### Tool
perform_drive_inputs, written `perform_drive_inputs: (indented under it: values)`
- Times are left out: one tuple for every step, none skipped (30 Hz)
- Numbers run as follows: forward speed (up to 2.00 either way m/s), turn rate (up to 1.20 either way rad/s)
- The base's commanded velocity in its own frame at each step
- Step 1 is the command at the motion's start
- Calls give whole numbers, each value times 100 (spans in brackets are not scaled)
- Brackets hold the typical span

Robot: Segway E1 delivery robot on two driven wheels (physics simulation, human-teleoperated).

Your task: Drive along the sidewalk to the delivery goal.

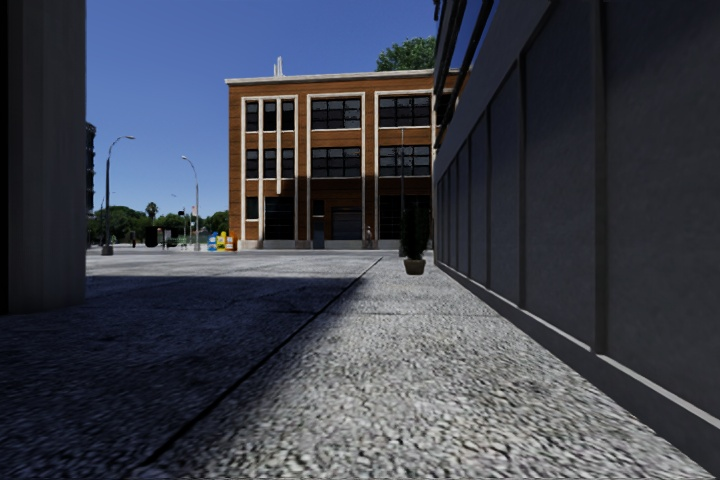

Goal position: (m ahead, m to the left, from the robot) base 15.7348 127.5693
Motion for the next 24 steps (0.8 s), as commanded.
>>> perform_drive_inputs:
  values:
    - [143, 0]
    - [143, 0]
    - [143, 0]
    - [143, 0]
    - [143, 1]
    - [143, 1]
    - [143, 14]
    - [143, 23]
    - [144, 30]
    - [144, 33]
    - [144, 33]
    - [144, 34]
    - [144, 34]
    - [144, 34]
    - [144, 35]
    - [144, 37]
    - [144, 37]
    - [144, 37]
    - [144, 42]
    - [144, 45]
    - [144, 47]
    - [144, 47]
    - [144, 47]
    - [144, 48]
